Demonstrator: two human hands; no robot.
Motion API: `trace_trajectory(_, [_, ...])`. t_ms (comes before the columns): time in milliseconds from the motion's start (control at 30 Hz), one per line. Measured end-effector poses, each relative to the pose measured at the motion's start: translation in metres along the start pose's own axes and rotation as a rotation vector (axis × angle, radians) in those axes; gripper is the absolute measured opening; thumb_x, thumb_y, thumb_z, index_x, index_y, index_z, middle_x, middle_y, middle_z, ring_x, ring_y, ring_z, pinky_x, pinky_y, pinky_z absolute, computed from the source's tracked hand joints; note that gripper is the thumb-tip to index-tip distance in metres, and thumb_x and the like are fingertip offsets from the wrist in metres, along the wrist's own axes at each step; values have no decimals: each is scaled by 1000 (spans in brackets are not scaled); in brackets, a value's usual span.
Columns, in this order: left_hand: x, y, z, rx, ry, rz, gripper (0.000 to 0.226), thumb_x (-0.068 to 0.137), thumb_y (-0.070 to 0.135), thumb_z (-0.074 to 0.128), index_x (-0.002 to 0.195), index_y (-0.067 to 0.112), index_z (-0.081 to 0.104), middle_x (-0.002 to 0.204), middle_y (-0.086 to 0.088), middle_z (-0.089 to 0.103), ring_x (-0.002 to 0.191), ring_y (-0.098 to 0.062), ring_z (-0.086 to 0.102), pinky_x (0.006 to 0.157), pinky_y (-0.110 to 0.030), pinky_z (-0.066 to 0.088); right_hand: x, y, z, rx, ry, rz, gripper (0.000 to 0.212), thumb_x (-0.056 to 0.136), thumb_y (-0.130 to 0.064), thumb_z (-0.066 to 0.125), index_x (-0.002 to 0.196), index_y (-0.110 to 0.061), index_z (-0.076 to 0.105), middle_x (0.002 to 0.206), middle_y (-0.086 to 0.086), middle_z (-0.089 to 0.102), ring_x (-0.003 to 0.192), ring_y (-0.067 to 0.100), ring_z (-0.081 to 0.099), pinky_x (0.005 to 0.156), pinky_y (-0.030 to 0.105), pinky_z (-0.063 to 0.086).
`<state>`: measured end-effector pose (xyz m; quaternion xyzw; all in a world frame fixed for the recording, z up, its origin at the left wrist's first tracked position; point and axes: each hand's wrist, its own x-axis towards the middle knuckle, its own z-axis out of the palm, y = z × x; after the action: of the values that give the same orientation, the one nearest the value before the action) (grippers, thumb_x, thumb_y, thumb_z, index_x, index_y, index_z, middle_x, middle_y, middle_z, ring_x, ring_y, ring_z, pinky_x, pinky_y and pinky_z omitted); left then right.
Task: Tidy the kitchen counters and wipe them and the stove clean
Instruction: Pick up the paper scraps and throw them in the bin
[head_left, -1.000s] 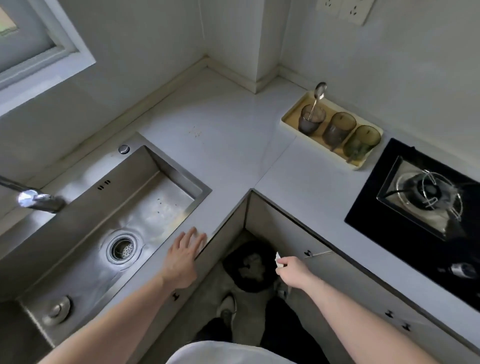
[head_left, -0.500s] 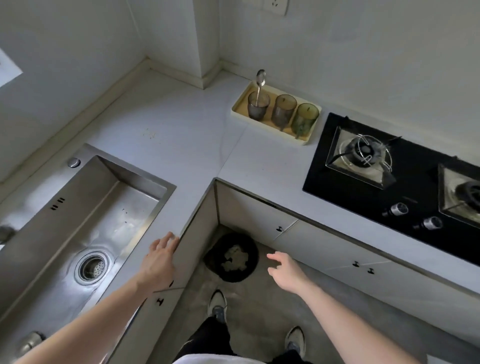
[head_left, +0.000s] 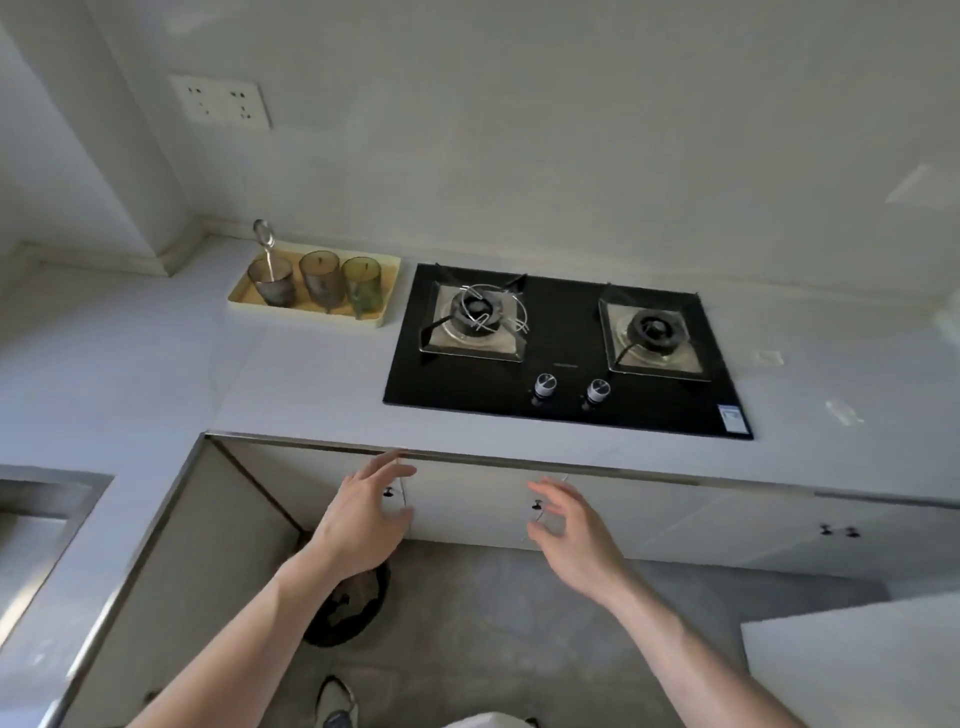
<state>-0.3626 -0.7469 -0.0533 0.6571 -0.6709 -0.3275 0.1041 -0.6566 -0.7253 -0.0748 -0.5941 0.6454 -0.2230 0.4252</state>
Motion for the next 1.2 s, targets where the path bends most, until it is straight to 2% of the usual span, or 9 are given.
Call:
trace_trajectory(133, [14,83,32,-26,-31,142,51,95,32,66,143,39,51,162,14,32,146,-19,37,117,-39,38,-12,35,-66,34,54,-14,46,95,-18,66,133,-40,55,148,-16,41,123,2,54,107,33,48])
trace_trajectory(267, [19,142,61,3,-126,218,47,96,33,67,140,42,51,161,15,33,145,-13,38,117,-32,34,-24,66,-120,77,131,27,48,94,-20,68,139,-35,57,146,-21,41,122,8,55,104,32,50])
trace_trajectory(400, [41,173,73,64,-171,249,46,95,35,67,136,49,50,160,18,34,144,-10,38,119,-32,33,-19,93,-160,87,172,50,49,94,-22,67,139,-38,55,150,-20,38,124,7,54,106,36,49])
trace_trajectory(500, [65,186,75,92,-161,275,43,94,35,69,126,54,47,157,18,37,139,-10,44,113,-30,39,-9,106,-181,87,200,64,49,95,-24,65,139,-42,52,149,-22,35,125,6,51,107,36,48])
trace_trajectory(600, [101,207,82,108,-186,301,42,95,33,69,126,52,47,157,17,37,138,-12,46,107,-27,42,1,121,-208,74,238,99,51,97,-25,63,144,-37,50,148,-24,33,127,4,48,108,35,48])
trace_trajectory(733, [144,243,96,101,-247,345,42,95,32,68,128,51,49,159,16,35,139,-13,44,106,-31,46,9,142,-248,39,287,143,52,96,-29,65,144,-40,48,151,-24,33,126,3,49,106,32,50])
trace_trajectory(833, [173,280,110,133,-289,418,47,96,32,66,139,43,53,160,16,34,144,-11,40,114,-29,39,14,160,-279,29,342,186,53,96,-30,66,144,-41,48,151,-23,33,130,6,49,104,30,51])
trace_trajectory(967, [204,330,129,190,-391,491,49,97,33,65,143,41,50,161,17,31,146,-11,36,118,-28,32,18,188,-315,-1,388,244,52,97,-29,66,145,-38,48,152,-17,36,137,10,45,111,38,46])
trace_trajectory(1200, [257,414,169,284,-452,556,52,98,32,63,148,33,47,159,13,33,143,-13,38,116,-26,34,50,247,-390,-120,304,375,58,98,-32,61,152,-32,40,162,-7,26,145,13,35,115,31,34])
